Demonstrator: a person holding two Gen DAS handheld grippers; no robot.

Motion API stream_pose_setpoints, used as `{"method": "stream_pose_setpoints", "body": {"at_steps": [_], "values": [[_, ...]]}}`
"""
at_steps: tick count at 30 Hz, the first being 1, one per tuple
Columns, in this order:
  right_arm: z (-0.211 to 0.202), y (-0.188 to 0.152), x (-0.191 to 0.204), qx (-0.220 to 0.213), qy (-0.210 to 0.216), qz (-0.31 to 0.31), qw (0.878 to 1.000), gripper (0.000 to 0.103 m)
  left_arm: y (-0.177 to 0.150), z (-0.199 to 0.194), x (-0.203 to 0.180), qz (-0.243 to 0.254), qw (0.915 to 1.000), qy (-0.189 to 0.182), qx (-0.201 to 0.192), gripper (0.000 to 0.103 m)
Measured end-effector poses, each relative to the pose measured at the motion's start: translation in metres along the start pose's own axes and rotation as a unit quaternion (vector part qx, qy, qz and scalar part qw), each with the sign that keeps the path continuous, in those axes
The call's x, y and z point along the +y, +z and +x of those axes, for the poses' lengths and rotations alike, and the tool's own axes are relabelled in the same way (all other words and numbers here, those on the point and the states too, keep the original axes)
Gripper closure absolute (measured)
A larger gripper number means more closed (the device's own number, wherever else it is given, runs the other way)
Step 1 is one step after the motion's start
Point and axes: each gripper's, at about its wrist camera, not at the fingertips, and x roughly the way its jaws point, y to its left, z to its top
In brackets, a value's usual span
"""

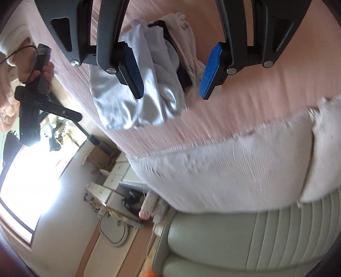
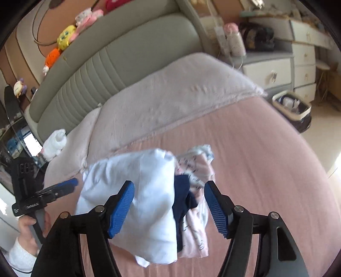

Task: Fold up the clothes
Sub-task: 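Lower the folded shirt onto the clothes pile and open both grippers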

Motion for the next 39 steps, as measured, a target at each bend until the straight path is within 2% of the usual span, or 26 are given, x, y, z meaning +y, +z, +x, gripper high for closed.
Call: {"method": "stream_pose_setpoints", "body": {"at_steps": [2,3,4,6,10,12,14,15,16,18,23,25,28,30,33,35,36,37,38,39], "values": [[-0.016,-0.003,0.018,-0.064,-0.067,-0.064,0.994,0.035,0.011,-0.014,-0.015,0.064,0.9966,0.033,-0.040,0.051],[-0.012,-0.011,0.032,-0.074,-0.085,-0.112,0.987,0.035,0.015,-0.015,-0.022,0.095,0.9934,0.042,-0.050,0.051],[-0.002,-0.019,0.042,-0.064,-0.093,-0.153,0.982,0.035,0.015,-0.001,-0.028,0.121,0.9915,0.033,-0.036,0.051],[0.024,-0.029,0.058,-0.027,-0.082,-0.190,0.978,0.035,0.013,0.027,-0.034,0.151,0.9884,0.011,-0.003,0.051],[0.074,-0.042,0.059,0.023,-0.086,-0.211,0.973,0.035,-0.002,0.075,-0.025,0.185,0.9813,0.029,0.046,0.051],[0.097,-0.048,0.048,0.054,-0.076,-0.197,0.976,0.034,-0.012,0.095,-0.014,0.182,0.9804,0.036,0.067,0.051],[0.116,-0.048,0.035,0.070,-0.069,-0.172,0.980,0.022,-0.019,0.102,-0.009,0.184,0.9805,0.038,0.058,0.050],[0.122,-0.047,0.029,0.074,-0.066,-0.162,0.982,0.008,-0.019,0.099,-0.007,0.185,0.9809,0.028,0.053,0.050],[0.124,-0.045,0.021,0.079,-0.053,-0.152,0.984,0.002,-0.019,0.096,-0.001,0.175,0.9832,0.011,0.050,0.050],[0.126,-0.042,0.011,0.089,-0.031,-0.141,0.986,0.002,-0.019,0.089,0.009,0.158,0.9861,-0.019,0.045,0.050],[0.104,-0.038,0.022,0.068,-0.030,-0.190,0.979,0.002,-0.023,0.062,0.014,0.173,0.9835,-0.029,0.044,0.047],[0.082,-0.034,0.028,0.034,-0.022,-0.193,0.980,0.002,-0.018,0.050,0.017,0.169,0.9844,-0.023,0.043,0.040],[0.049,-0.027,0.036,-0.018,-0.010,-0.198,0.980,0.002,-0.007,0.028,0.005,0.179,0.9837,-0.007,0.003,0.040],[0.032,-0.024,0.046,-0.043,0.000,-0.208,0.977,0.002,-0.001,0.025,-0.008,0.197,0.9803,-0.004,-0.012,0.040],[0.050,-0.039,0.078,-0.006,0.020,-0.272,0.962,0.002,-0.003,0.044,-0.019,0.210,0.9777,-0.005,0.005,0.040],[0.068,-0.052,0.081,0.022,0.000,-0.305,0.952,0.011,-0.009,0.060,-0.018,0.227,0.9734,0.008,0.032,0.040],[0.078,-0.058,0.079,0.035,-0.016,-0.318,0.947,0.019,-0.012,0.066,-0.015,0.241,0.9693,0.018,0.044,0.040],[0.085,-0.062,0.073,0.047,-0.028,-0.324,0.945,0.020,-0.015,0.067,-0.012,0.256,0.9651,0.026,0.050,0.039],[0.087,-0.061,0.062,0.053,-0.028,-0.309,0.949,0.020,-0.015,0.062,-0.005,0.253,0.9659,0.025,0.052,0.037],[0.083,-0.057,0.050,0.054,-0.014,-0.280,0.958,0.020,-0.010,0.055,0.003,0.232,0.9711,0.018,0.055,0.037]]}}
